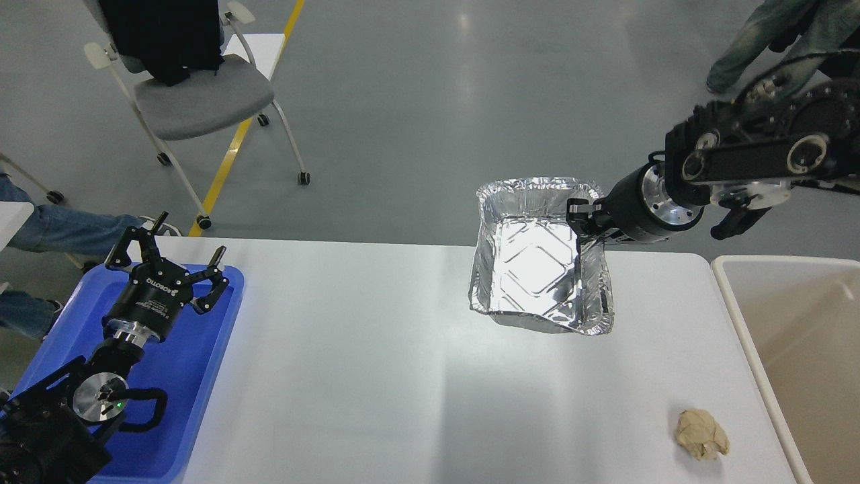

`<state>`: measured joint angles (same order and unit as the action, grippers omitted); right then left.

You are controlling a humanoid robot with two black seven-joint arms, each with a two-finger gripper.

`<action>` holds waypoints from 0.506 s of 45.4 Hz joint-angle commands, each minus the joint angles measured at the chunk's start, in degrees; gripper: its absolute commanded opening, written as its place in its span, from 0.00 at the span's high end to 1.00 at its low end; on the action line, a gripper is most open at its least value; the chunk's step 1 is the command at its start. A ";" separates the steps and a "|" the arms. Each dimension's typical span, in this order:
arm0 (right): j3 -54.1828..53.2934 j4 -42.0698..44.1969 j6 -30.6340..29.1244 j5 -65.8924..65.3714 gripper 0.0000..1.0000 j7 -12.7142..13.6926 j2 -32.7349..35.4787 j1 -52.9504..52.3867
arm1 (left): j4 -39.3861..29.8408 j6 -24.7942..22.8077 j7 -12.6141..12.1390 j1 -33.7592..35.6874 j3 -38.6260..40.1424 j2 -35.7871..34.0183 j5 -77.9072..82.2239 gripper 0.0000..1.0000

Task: Tidy desktop
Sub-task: 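Lift the foil tray with the right gripper toward the white bin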

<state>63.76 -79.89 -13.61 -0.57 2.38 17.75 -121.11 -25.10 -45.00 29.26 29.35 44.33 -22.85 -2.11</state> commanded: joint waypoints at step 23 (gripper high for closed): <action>0.93 0.78 -16.98 -5.76 1.00 -0.27 4.13 -11.79 | 0.05 0.00 0.01 0.00 -0.04 0.00 0.00 0.01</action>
<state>64.35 -79.84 -27.77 -3.92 2.16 20.59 -131.39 -25.08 -45.00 29.26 29.35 44.30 -22.86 -2.11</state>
